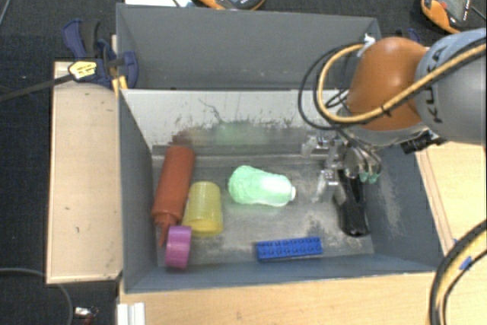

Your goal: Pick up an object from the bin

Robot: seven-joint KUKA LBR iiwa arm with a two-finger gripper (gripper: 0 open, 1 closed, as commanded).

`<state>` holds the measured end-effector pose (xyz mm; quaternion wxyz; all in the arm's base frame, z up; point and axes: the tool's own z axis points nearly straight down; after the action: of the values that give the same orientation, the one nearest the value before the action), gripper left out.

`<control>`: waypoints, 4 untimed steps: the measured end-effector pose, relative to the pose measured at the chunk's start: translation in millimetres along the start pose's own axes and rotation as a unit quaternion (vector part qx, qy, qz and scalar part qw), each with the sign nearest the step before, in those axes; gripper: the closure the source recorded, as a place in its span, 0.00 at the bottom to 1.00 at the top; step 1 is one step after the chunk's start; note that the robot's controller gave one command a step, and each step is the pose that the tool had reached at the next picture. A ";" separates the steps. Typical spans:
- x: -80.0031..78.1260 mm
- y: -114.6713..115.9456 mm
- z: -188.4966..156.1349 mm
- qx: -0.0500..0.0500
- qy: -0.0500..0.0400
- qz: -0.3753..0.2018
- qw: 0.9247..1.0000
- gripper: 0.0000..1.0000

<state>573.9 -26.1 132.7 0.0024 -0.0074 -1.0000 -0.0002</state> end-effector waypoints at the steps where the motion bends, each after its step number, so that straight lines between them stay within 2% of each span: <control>1: -1.8 0.1 -4.7 0.000 -0.004 -0.001 1.000 0.00; 2: 8.7 72.0 62.1 0.000 -0.003 -0.091 0.996 0.00; 3: -9.6 77.2 6.6 0.000 -0.007 -0.035 0.999 0.00; 4: 7.2 97.2 32.3 0.000 -0.002 -0.046 0.999 0.00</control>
Offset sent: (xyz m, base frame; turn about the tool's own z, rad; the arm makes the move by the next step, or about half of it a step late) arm -0.0085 0.0712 -0.0627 -0.1887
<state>568.0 71.2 100.5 0.0000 0.0385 -0.9993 -0.0008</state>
